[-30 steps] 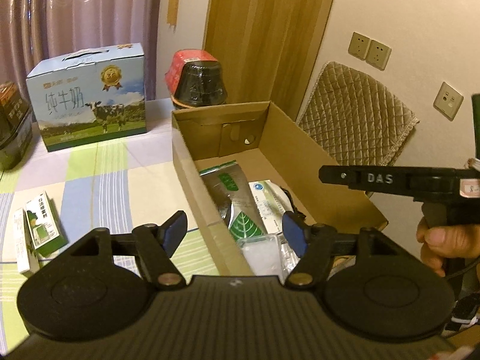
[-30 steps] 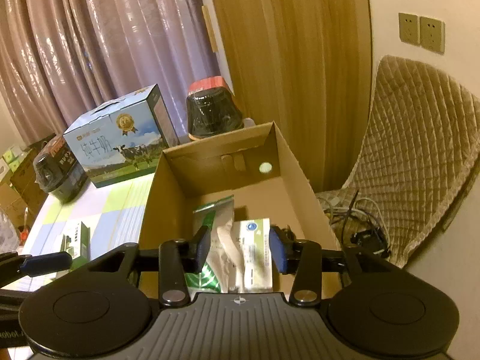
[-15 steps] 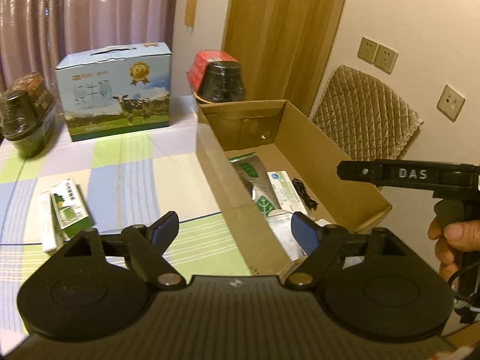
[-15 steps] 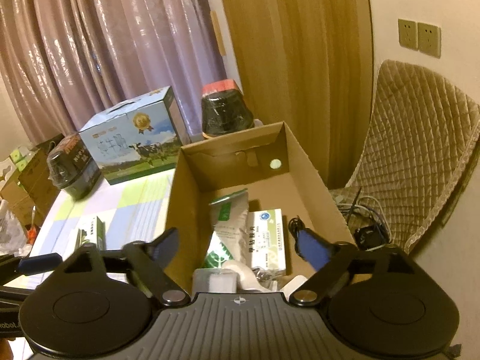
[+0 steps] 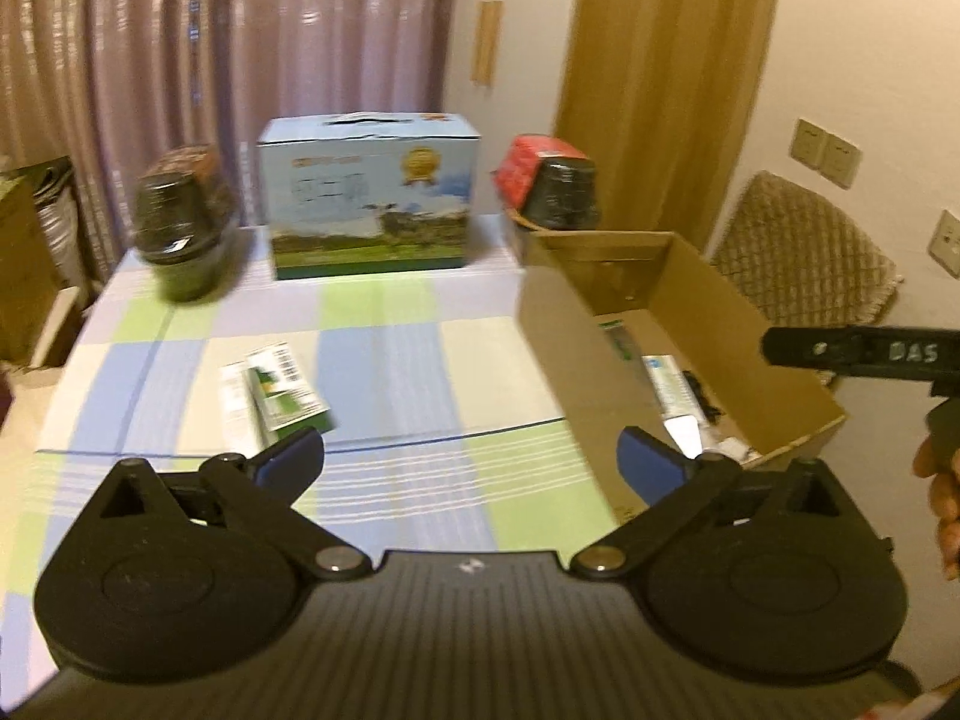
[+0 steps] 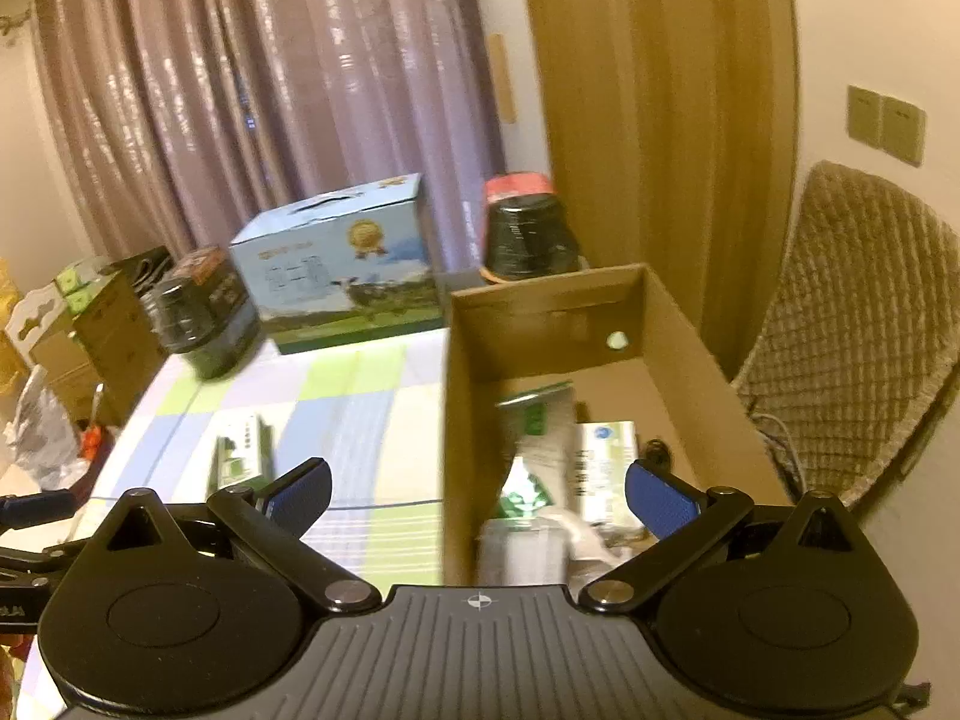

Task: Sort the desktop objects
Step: 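Move both open tools back over the two medicine boxes on the table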

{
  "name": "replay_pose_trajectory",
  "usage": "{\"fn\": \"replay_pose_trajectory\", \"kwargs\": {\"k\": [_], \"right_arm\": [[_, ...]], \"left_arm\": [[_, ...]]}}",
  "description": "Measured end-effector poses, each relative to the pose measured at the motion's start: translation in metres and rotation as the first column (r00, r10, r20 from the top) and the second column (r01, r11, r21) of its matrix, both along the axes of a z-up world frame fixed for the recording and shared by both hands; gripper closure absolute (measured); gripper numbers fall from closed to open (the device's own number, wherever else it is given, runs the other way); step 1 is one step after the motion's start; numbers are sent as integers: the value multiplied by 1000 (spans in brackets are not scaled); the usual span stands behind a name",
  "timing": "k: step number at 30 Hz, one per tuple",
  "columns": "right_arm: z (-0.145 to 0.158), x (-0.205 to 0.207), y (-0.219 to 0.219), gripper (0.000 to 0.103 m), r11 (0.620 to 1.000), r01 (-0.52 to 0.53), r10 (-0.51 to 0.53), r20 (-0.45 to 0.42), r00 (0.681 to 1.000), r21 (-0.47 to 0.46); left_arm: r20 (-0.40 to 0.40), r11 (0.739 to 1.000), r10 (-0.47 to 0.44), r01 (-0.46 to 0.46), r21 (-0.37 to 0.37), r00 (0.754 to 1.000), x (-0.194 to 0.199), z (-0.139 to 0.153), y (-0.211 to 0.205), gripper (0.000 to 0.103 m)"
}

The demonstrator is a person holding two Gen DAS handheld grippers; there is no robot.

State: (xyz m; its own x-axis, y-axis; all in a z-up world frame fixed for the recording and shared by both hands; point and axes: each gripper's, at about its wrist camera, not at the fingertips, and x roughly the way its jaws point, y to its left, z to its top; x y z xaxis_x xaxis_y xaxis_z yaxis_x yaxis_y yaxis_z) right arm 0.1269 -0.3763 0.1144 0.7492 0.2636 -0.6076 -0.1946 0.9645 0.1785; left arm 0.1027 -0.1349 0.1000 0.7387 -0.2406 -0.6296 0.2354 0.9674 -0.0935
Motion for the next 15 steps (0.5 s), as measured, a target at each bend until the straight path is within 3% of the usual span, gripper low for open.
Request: {"fn": "replay_pose_trajectory", "kwargs": {"k": [15], "right_arm": [[-6, -13, 85, 2, 989, -146, 146, -3, 989, -7]], "left_arm": [[-17, 984, 175, -174, 38, 984, -29, -8, 107, 1]]}}
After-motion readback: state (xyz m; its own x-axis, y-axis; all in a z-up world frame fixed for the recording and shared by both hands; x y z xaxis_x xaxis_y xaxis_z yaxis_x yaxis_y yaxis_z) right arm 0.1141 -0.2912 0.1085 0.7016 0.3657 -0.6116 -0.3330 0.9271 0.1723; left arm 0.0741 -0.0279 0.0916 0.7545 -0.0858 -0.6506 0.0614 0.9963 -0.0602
